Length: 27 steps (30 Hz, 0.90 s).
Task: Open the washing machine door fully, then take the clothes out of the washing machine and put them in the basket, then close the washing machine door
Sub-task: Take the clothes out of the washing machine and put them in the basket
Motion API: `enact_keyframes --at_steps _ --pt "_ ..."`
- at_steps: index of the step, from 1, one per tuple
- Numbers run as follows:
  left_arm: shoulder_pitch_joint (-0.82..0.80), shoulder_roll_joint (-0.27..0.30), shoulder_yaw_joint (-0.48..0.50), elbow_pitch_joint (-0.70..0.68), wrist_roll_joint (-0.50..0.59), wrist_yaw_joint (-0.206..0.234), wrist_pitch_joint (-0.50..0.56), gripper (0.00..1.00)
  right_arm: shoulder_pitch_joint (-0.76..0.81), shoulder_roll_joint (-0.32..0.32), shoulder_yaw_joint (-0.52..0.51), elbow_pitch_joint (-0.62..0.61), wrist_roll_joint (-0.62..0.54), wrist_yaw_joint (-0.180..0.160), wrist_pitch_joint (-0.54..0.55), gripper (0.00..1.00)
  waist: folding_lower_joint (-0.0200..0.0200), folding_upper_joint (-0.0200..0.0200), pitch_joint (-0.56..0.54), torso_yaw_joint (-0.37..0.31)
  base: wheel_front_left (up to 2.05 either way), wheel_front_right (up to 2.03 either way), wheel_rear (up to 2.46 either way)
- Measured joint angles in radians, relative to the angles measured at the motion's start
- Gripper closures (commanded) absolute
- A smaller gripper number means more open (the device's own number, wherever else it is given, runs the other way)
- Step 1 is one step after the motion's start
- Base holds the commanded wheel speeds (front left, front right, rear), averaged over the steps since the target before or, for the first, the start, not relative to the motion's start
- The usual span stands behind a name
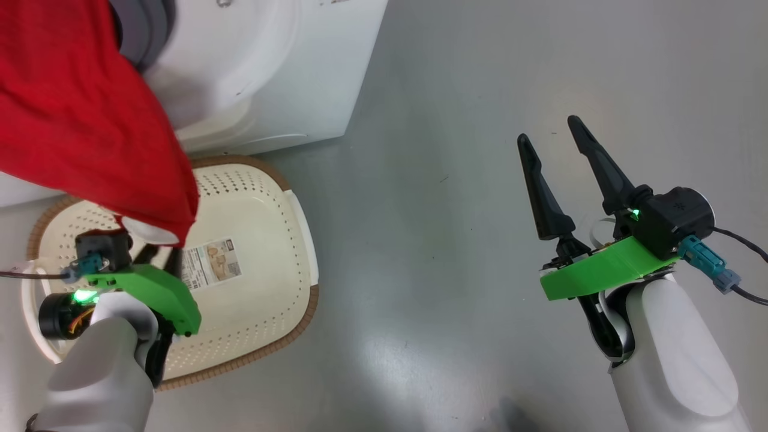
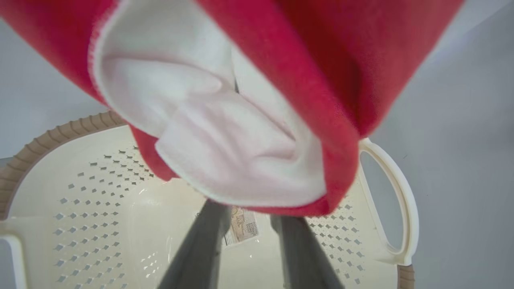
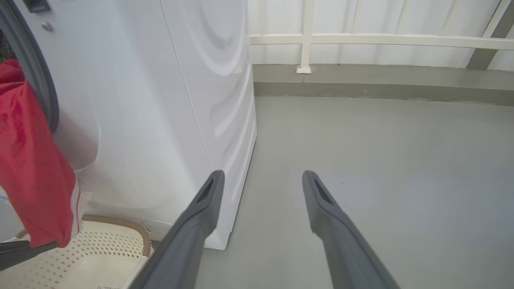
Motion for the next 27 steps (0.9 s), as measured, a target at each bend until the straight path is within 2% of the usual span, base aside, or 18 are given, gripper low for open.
enact_keyframes --at_steps 16,27 --pt "0.016 0.000 0.001 -0.053 -0.043 0.000 0.000 0.00 0.000 -0.006 -0.002 0.005 0.000 0.000 0.000 0.00 0.0000 0.0000 -0.035 0.033 0.00 0.00 0.00" --pt "0.093 0.003 0.037 -0.179 -0.048 0.000 0.000 0.00 0.002 -0.013 -0.007 0.010 0.000 0.000 0.000 0.00 0.0000 0.0000 -0.076 0.054 0.00 0.00 0.00"
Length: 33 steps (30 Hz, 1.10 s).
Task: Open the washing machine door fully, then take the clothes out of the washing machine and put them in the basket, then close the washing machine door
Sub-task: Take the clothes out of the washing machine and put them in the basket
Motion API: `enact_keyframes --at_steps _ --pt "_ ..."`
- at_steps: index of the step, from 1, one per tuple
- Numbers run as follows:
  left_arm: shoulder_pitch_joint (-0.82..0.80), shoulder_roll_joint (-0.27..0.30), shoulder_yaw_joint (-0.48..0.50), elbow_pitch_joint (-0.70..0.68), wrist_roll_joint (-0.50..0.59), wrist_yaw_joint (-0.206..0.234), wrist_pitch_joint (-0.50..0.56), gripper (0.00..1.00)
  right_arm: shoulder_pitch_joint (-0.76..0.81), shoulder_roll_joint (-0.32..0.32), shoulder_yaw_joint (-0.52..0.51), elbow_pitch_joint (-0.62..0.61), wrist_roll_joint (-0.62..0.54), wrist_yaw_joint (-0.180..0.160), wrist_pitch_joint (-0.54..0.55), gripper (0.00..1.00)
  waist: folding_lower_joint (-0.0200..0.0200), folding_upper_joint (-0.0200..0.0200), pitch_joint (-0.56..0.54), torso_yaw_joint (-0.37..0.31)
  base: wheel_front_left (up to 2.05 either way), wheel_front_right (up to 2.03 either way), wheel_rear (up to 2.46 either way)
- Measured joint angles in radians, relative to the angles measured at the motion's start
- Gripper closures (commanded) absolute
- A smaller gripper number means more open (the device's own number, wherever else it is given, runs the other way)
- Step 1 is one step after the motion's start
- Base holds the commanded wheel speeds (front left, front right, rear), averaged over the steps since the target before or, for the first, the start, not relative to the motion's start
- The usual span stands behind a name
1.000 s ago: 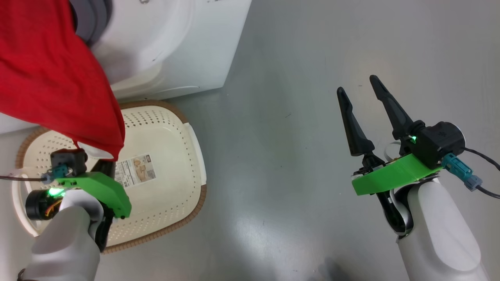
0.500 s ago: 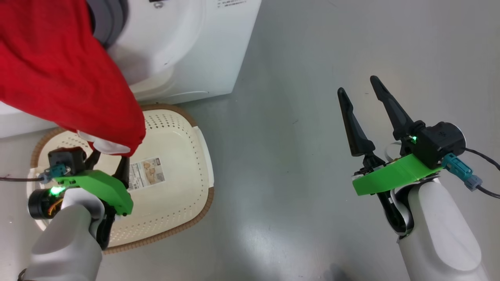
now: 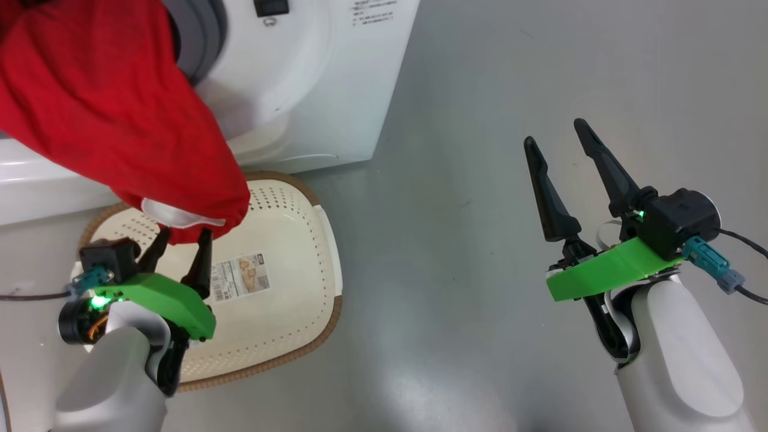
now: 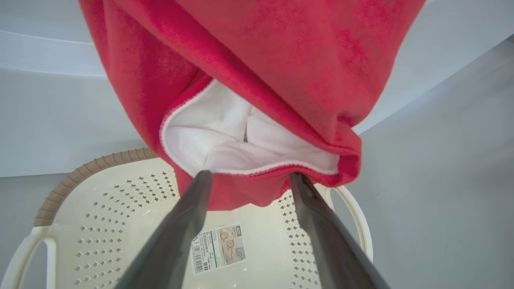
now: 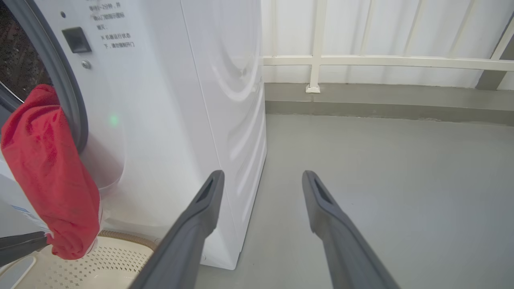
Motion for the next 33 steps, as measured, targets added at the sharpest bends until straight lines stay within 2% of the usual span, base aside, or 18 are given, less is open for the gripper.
enact_keyframes --at_steps 6,12,20,29,33 --pt "0.045 0.001 0.065 -0.075 0.025 0.000 0.000 0.00 0.003 -0.003 -0.006 0.002 0.000 0.000 0.000 0.00 0.0000 0.0000 -0.021 0.017 0.00 0.00 0.00" --pt "0.084 -0.005 0.183 -0.190 0.087 0.000 0.000 0.00 0.005 -0.010 -0.022 0.002 0.000 0.000 0.000 0.00 0.0000 0.0000 -0.033 0.037 0.00 0.00 0.00" --pt "0.173 -0.026 0.334 -0.421 0.194 0.000 0.000 0.00 0.030 -0.024 -0.027 0.001 0.000 0.000 0.000 0.00 0.0000 0.0000 -0.051 0.060 0.00 0.00 0.00" --pt "0.328 -0.065 0.462 -0.719 0.283 0.000 0.000 0.00 0.032 -0.031 -0.035 -0.001 0.000 0.000 0.000 0.00 0.0000 0.0000 -0.062 0.082 0.00 0.00 0.00" --pt "0.399 -0.075 0.497 -0.803 0.302 0.000 0.000 0.00 0.048 -0.033 -0.035 -0.001 0.000 0.000 0.000 0.00 0.0000 0.0000 -0.067 0.082 0.00 0.00 0.00"
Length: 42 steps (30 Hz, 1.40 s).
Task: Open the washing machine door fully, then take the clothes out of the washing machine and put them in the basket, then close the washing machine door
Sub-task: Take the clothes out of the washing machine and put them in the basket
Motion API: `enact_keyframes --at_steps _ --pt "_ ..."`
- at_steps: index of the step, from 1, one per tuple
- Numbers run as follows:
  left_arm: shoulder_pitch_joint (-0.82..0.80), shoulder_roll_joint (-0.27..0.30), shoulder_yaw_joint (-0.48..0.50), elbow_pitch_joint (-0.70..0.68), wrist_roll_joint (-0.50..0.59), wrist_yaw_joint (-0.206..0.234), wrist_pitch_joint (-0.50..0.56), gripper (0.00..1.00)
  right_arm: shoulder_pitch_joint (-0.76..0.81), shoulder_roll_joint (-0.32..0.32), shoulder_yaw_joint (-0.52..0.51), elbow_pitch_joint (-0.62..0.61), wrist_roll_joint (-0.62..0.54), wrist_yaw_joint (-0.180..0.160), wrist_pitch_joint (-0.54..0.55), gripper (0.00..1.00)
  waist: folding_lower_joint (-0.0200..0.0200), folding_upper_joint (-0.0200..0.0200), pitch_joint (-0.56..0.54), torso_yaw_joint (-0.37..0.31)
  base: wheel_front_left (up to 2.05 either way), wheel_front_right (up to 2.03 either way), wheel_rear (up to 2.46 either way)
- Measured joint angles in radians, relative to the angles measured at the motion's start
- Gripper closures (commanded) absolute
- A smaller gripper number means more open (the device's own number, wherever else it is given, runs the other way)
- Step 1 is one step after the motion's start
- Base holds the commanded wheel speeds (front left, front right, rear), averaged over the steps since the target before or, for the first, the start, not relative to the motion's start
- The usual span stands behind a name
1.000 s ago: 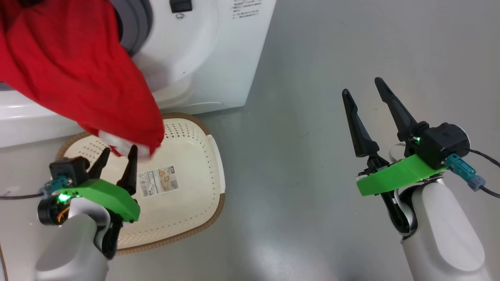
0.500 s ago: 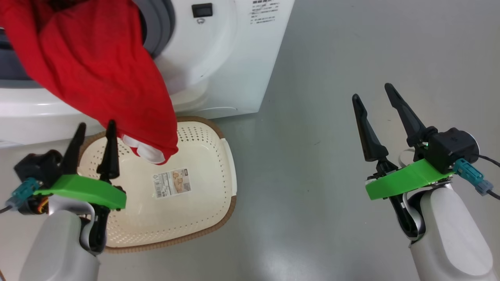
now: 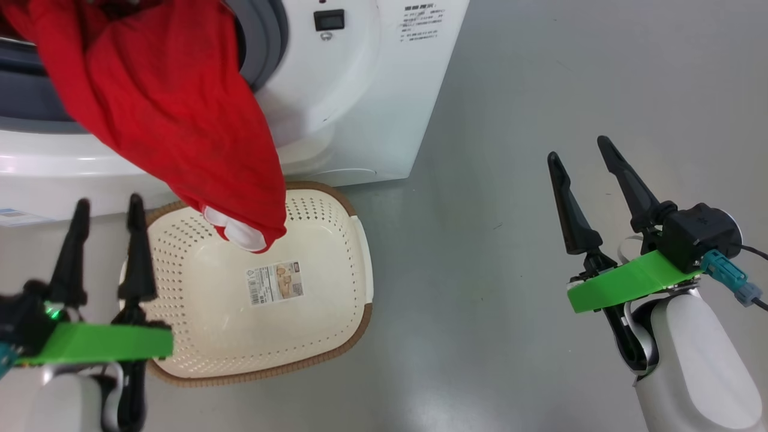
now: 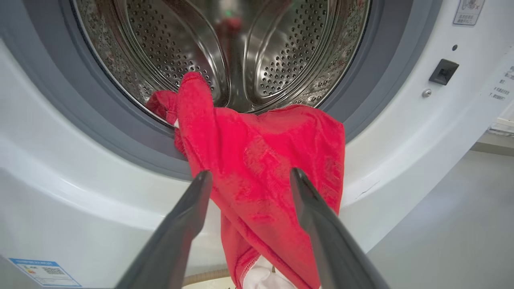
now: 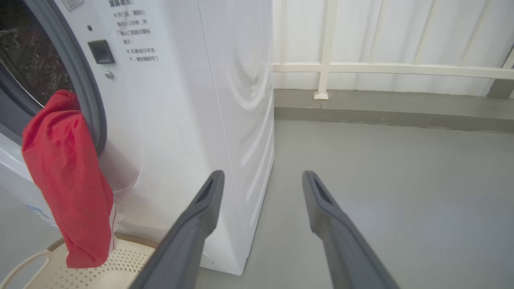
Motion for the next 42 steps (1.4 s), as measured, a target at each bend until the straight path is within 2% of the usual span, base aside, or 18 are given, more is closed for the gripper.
enact_keyframes --at_steps 9,18,29,33,38,42 --pt "0.087 -0.021 0.029 -0.105 0.017 0.000 0.000 0.00 0.000 0.001 0.003 0.001 0.000 0.000 0.000 0.00 0.0000 0.0000 0.001 -0.006 0.00 0.00 0.00" --pt "0.065 -0.002 0.013 -0.051 0.016 0.000 0.000 0.00 0.000 0.002 0.004 0.002 0.000 0.000 0.000 0.00 0.0000 0.0000 -0.004 -0.004 0.00 0.00 0.00" --pt "-0.171 0.048 -0.049 0.172 0.038 0.000 0.012 0.00 0.000 0.002 0.008 0.002 0.000 0.000 0.000 0.00 0.0000 0.0000 0.003 -0.007 0.00 0.00 0.00" --pt "-0.298 0.063 -0.059 0.250 0.061 0.005 0.050 0.00 0.000 0.003 0.008 0.001 0.000 0.000 0.000 0.00 0.0000 0.0000 0.014 -0.008 0.00 0.00 0.00" --pt "-0.440 0.074 -0.069 0.353 0.086 0.044 0.115 0.00 -0.001 0.005 0.008 -0.001 0.000 0.000 0.000 0.00 0.0000 0.0000 0.030 -0.010 0.00 0.00 0.00" --pt "-0.528 0.078 -0.089 0.435 0.099 0.049 0.188 0.00 -0.002 0.006 0.007 -0.003 0.000 0.000 0.000 0.00 0.0000 0.0000 0.042 -0.010 0.00 0.00 0.00"
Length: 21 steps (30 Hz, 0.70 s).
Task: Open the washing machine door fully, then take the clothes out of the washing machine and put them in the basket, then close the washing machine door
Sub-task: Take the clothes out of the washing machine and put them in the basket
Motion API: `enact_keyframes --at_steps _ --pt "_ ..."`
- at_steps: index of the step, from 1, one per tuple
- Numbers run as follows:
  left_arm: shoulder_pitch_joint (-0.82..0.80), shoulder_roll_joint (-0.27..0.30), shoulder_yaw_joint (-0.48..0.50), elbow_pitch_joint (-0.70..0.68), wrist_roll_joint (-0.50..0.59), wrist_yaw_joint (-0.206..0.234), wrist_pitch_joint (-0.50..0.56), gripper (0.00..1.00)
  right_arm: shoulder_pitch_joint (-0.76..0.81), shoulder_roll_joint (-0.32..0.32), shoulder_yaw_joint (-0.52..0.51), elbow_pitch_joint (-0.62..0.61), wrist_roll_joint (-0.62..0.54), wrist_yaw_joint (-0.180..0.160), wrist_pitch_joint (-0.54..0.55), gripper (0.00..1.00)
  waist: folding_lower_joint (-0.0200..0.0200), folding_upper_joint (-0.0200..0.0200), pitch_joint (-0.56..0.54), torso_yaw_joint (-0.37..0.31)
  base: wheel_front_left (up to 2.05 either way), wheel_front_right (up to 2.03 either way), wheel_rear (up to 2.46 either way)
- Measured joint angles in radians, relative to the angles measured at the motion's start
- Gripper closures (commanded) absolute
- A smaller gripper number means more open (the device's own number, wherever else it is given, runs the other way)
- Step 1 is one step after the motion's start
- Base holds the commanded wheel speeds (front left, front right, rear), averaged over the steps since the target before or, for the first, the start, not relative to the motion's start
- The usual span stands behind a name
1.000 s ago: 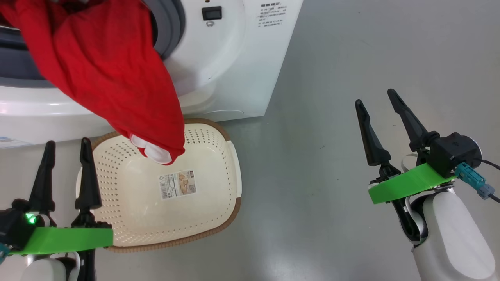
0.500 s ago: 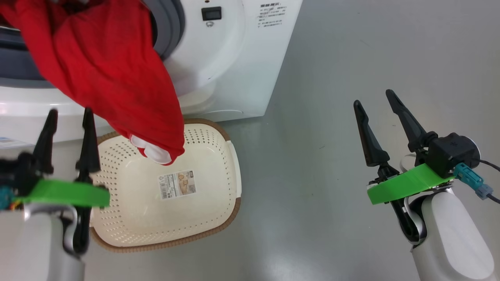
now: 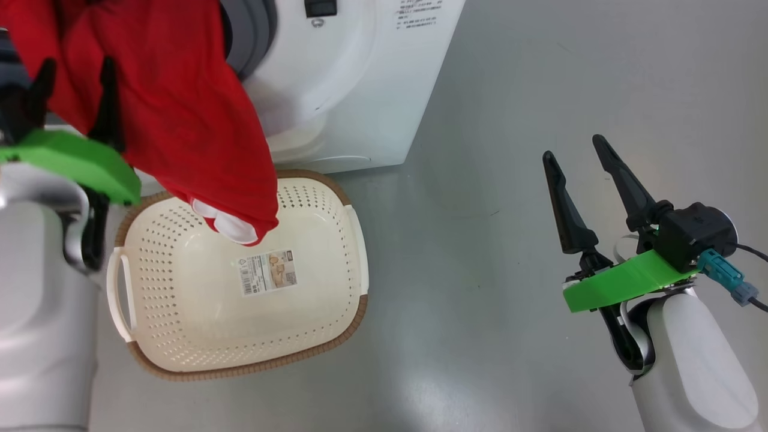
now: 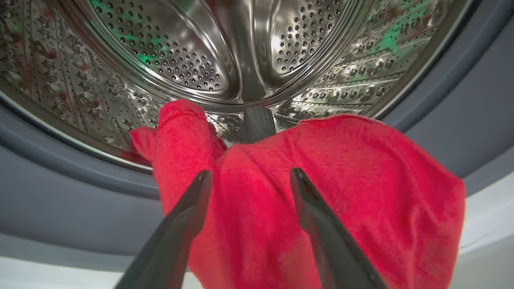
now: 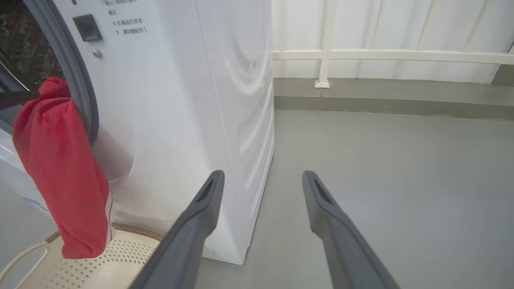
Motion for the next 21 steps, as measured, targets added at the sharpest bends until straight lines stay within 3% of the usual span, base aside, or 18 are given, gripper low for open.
enact_keyframes --at_steps 8,21 --pt "-0.140 0.028 -0.029 0.120 0.049 0.050 0.059 0.00 -0.006 0.006 -0.001 -0.003 0.000 0.000 0.000 0.00 0.0000 0.0000 0.013 -0.003 0.00 0.00 0.00" --pt "-0.289 0.041 -0.077 0.362 0.080 0.052 0.139 0.00 -0.009 0.009 -0.002 -0.004 0.000 0.000 0.000 0.00 0.0000 0.0000 0.024 -0.005 0.00 0.00 0.00"
